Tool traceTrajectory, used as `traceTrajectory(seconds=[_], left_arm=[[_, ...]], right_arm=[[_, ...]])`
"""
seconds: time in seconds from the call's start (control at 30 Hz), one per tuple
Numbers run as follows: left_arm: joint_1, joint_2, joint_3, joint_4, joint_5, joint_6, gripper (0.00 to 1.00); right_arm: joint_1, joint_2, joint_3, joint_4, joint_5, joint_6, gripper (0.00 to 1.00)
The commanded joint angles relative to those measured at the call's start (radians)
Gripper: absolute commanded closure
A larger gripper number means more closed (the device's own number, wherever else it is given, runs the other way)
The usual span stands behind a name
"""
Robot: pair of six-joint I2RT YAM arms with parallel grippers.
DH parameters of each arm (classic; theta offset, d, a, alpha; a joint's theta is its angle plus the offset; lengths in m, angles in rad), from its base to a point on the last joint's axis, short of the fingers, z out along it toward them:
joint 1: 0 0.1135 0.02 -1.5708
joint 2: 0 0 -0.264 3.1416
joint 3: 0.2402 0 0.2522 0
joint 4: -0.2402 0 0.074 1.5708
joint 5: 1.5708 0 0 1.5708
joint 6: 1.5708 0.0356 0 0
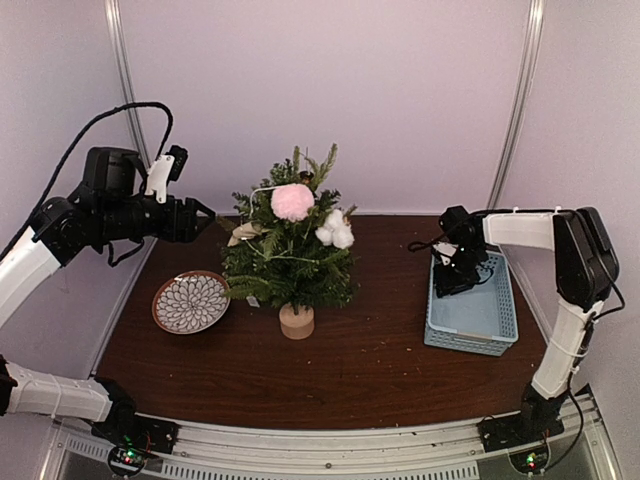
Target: Decorate the small christmas tree
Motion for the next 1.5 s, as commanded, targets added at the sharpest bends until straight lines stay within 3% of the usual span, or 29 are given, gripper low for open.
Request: traceTrajectory(seconds=[0.0,0.27,0.63,1.13,1.47], left_arm=[[0.009,0.007,0.032,0.030,-0.009,-0.003,0.28],[0.009,0.006,0.035,0.025,-0.018,0.000,0.28],[0.009,0.026,0.055,0.024,-0.023,0.012,0.28],[0.009,0.018,0.083,-0.010,0.000,0.029,0.28],[0.009,0.063,0.279,-0.172,0.269,0.129,0.29]], right_arm=[[-0.016,0.055,0.035,0.033,0.015,-0.016,0.61],[-0.032,0.116,0.072,0.055,0.059,-0.023,0.67],[-0.040,0.106,0.074,0.044,0.068,-0.027,1.00],[-0.008,-0.314,-0.027,-0.069,0.003,-0.020,1.00],[0.262,-0.605,0.034,-0.098,-0.060,-0.031,1.00]])
